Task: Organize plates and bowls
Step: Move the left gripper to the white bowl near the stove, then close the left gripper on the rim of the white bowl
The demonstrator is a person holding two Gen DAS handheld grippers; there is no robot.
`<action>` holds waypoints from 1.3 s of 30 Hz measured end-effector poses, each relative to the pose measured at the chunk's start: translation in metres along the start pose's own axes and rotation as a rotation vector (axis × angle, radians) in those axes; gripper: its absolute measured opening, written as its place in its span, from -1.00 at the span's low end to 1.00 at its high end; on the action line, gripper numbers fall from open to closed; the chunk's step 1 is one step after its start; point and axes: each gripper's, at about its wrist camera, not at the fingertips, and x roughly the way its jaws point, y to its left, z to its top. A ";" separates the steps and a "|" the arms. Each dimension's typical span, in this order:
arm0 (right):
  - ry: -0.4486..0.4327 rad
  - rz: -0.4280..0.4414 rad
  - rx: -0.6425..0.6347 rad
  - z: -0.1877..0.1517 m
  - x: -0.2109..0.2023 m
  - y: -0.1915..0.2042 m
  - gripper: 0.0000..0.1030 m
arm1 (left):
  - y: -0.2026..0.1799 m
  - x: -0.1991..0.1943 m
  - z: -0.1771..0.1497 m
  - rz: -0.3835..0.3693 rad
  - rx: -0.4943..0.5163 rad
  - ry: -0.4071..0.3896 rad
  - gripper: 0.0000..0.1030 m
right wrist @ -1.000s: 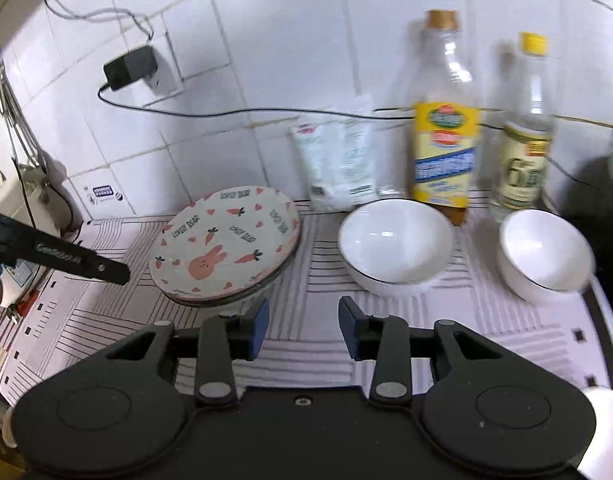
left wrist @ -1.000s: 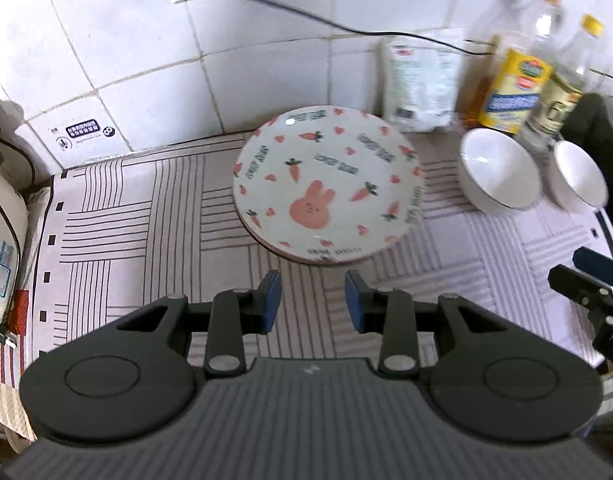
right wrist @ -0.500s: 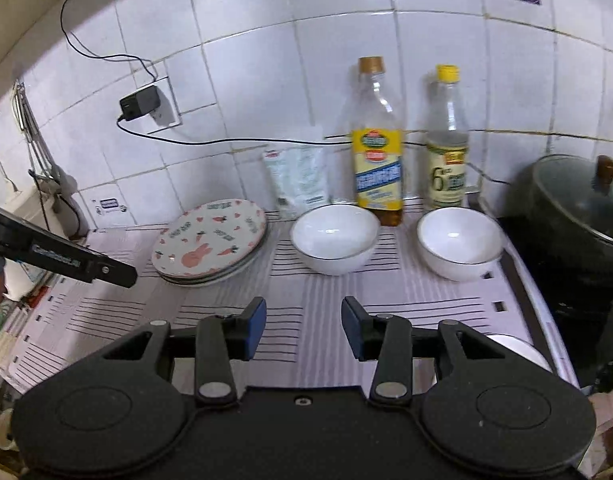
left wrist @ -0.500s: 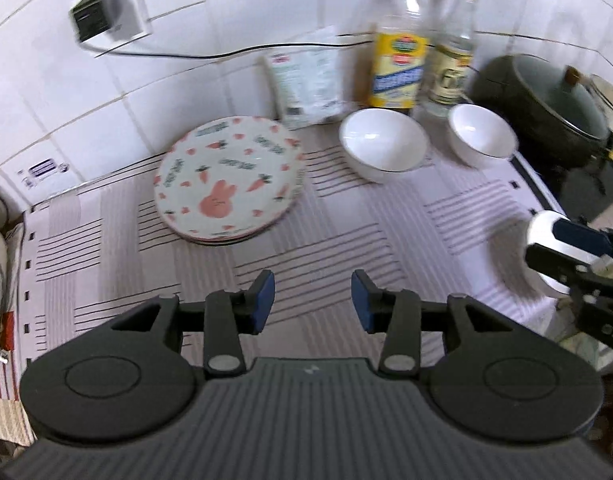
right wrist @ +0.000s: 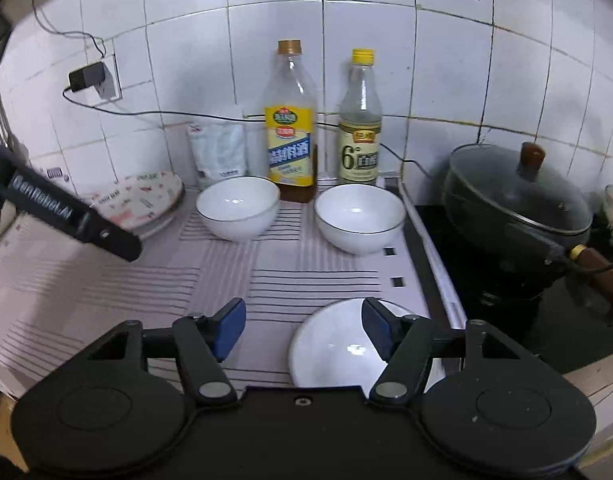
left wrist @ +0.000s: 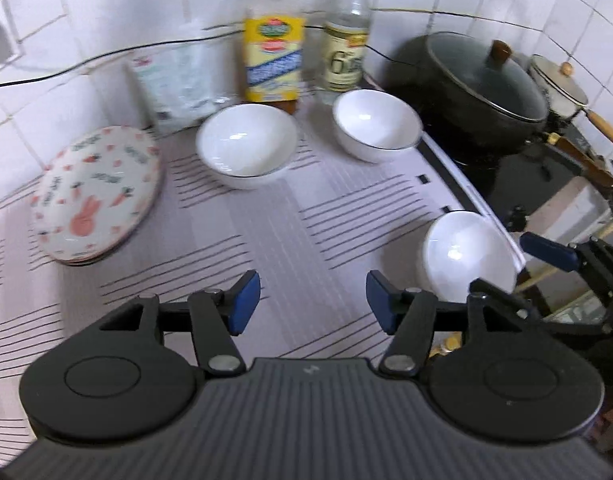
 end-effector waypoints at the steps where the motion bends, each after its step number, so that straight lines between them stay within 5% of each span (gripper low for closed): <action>1: -0.002 -0.007 -0.009 -0.003 -0.001 -0.004 0.40 | -0.005 0.004 0.001 -0.011 -0.001 0.003 0.17; 5: 0.008 -0.020 -0.005 -0.017 0.000 -0.020 0.49 | -0.029 0.020 0.007 -0.057 0.005 0.019 0.28; 7: 0.014 -0.017 -0.007 -0.025 0.001 -0.026 0.76 | -0.040 0.029 0.006 -0.074 0.020 0.026 0.32; 13: 0.016 -0.024 0.008 -0.044 0.002 -0.042 0.86 | -0.066 0.062 0.005 -0.103 0.046 0.081 0.53; 20: 0.089 0.020 0.076 -0.063 0.038 -0.050 0.91 | -0.088 0.101 0.010 -0.159 0.098 0.182 0.38; 28: 0.082 0.034 0.081 -0.069 0.056 -0.045 1.00 | -0.092 0.126 0.019 -0.155 0.081 0.194 0.11; 39: 0.036 0.079 0.076 -0.078 0.066 -0.051 1.00 | -0.089 0.137 0.017 -0.117 0.123 0.165 -0.79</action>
